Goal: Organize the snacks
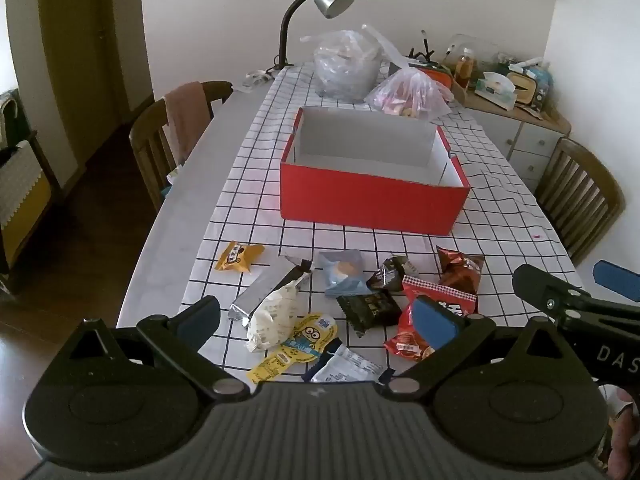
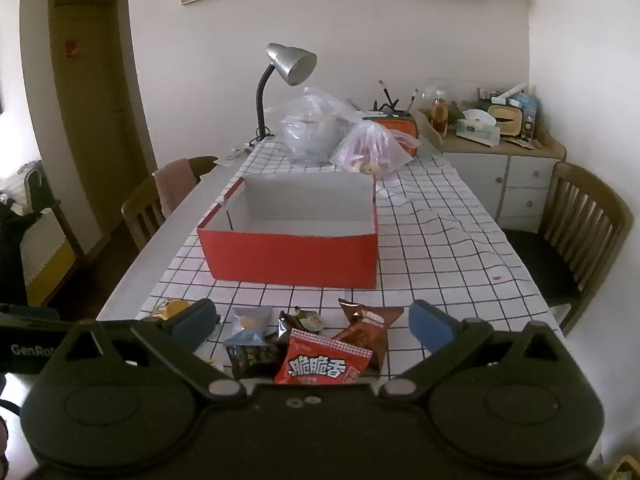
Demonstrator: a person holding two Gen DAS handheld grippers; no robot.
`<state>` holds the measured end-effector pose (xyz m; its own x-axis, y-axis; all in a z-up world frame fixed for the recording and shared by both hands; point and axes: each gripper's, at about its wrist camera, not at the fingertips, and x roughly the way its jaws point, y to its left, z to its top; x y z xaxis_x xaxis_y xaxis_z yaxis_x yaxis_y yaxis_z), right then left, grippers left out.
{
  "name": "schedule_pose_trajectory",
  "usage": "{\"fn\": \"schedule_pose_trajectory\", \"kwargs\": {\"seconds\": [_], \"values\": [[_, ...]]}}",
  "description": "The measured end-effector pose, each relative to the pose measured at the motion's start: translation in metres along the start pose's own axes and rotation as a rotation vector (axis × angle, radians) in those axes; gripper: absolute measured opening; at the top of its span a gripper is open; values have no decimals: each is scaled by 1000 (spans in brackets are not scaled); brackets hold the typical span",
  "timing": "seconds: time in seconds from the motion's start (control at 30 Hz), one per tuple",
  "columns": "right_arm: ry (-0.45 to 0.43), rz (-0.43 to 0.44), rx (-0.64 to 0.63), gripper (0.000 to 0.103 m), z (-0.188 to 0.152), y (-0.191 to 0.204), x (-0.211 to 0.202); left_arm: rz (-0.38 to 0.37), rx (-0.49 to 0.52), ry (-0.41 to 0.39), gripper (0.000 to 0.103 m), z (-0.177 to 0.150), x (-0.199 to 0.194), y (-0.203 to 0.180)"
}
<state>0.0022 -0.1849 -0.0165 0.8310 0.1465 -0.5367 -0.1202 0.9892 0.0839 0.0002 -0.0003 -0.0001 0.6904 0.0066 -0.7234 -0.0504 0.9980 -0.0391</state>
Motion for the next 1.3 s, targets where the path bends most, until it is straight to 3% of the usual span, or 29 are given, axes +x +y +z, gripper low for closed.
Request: {"fn": "schedule_pose_trajectory", "kwargs": {"seconds": [1.3], "values": [[73, -55, 22, 103, -12, -5, -6, -5, -23, 1, 103, -4, -7, 7]]}}
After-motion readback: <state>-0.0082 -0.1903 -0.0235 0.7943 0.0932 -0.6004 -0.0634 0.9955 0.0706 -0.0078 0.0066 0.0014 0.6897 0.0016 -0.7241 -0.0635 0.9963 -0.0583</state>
